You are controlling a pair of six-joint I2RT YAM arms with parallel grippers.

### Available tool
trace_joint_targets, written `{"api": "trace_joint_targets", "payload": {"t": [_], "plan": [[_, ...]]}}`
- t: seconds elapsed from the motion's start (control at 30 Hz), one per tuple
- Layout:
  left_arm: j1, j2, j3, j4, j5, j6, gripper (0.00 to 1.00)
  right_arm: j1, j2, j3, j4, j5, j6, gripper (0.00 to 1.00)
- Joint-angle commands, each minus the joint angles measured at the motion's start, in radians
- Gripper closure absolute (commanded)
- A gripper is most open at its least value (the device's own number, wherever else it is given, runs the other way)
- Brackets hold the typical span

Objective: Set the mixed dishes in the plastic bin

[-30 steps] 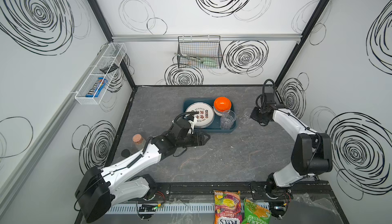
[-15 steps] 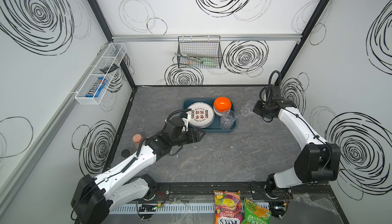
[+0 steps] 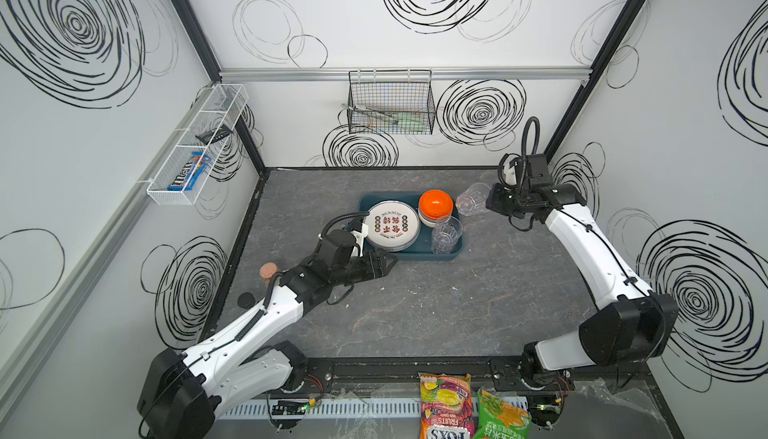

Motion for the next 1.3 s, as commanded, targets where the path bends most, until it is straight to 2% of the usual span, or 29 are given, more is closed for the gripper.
{"api": "trace_joint_targets", "payload": {"t": [0.0,0.43,1.27], "plan": [[0.009,-0.009,-0.007,0.020,0.007,0.012,0.24,0.036,0.025,0.053,-0.062,-0.013,-0.031,0.94],[0.010,-0.002,-0.007,0.027,0.011,0.009,0.24,0.099,0.076,0.092,-0.119,-0.019,-0.078,0.94],[0.010,0.002,-0.026,0.045,0.016,-0.004,0.24,0.144,0.128,0.095,-0.161,0.035,-0.104,0.94]]}}
